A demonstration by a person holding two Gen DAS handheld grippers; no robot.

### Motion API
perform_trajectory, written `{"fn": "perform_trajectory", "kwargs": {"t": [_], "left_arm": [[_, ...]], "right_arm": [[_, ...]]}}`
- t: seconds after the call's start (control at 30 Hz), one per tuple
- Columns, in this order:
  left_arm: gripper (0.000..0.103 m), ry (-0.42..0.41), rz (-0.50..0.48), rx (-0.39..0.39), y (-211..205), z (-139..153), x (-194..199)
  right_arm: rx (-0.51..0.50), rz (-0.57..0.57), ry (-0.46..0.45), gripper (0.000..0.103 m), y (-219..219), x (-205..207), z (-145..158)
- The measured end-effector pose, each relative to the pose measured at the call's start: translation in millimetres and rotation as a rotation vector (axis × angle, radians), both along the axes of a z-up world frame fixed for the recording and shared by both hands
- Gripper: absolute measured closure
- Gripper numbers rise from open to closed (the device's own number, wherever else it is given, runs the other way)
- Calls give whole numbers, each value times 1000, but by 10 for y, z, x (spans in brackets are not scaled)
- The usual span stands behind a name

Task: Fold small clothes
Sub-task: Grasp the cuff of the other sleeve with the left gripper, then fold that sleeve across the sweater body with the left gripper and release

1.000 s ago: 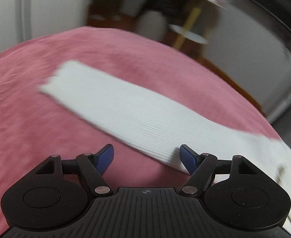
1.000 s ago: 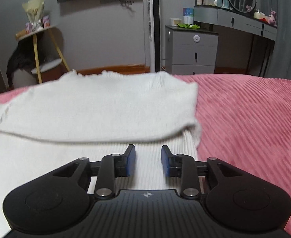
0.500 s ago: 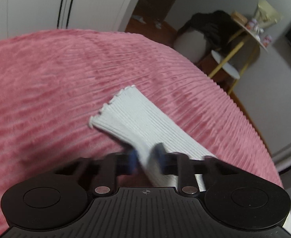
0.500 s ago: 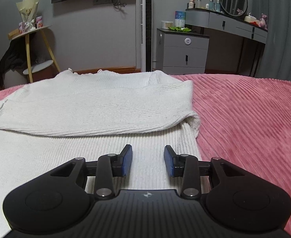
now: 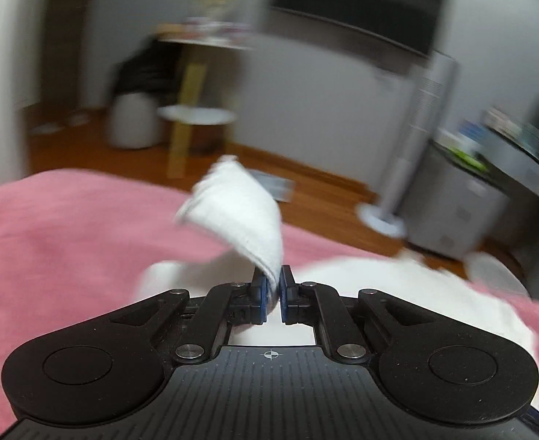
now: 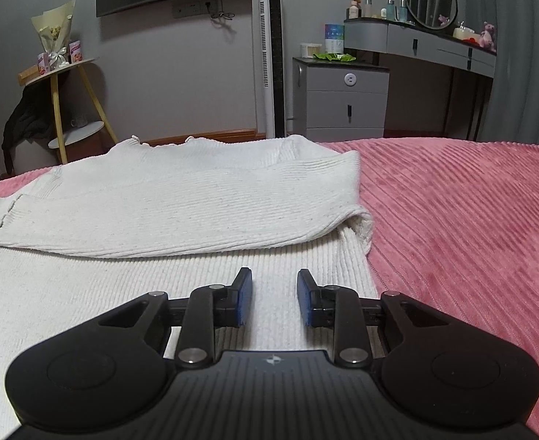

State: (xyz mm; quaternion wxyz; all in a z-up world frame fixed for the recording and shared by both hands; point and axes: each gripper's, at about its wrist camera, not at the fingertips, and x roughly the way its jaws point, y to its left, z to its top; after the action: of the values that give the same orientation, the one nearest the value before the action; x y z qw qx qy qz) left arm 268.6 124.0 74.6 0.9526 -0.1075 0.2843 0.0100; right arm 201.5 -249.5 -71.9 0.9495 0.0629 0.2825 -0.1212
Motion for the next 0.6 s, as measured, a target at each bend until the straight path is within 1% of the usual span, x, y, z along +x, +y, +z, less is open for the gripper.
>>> {"fn": "perform_trajectory", "kwargs": {"t": [0.07, 0.13, 0.17, 0.23, 0.3, 0.33, 0.37, 0.4, 0.43, 0.47, 0.53, 0.6], "left_arm": [[94, 8, -99, 27, -499, -84, 52], [94, 24, -178, 41, -934, -234, 69], [94, 31, -204, 55, -1120, -325, 69], [93, 79, -236, 106, -1442, -553, 77], [82, 166, -273, 115, -1634, -788, 122], [76, 210, -273, 108, -1653, -872, 137], [62, 226, -272, 100, -1637, -910, 102], [51, 208, -277, 92, -1606, -904, 23], [44, 185, -271, 92, -1547, -874, -58], [32, 170, -251, 99, -1497, -842, -146], [31, 144, -197, 89, -1306, -748, -298], [31, 160, -114, 76, -1087, -670, -329]], "right_arm": [[4, 3, 1, 77, -7, -5, 5], [15, 6, 0, 77, -32, -11, 10], [24, 8, 1, 77, -50, -13, 7], [41, 9, -2, 77, -80, -18, -1], [45, 14, -3, 77, -85, -19, -6], [44, 18, -3, 77, -84, -18, -8], [44, 22, -3, 77, -90, -18, -8], [50, 24, -4, 77, -100, -19, -6], [57, 27, -5, 77, -112, -19, -7], [62, 29, -7, 77, -122, -18, -8], [66, 29, -9, 77, -131, -9, -8], [55, 32, -10, 77, -104, 0, -1]]}}
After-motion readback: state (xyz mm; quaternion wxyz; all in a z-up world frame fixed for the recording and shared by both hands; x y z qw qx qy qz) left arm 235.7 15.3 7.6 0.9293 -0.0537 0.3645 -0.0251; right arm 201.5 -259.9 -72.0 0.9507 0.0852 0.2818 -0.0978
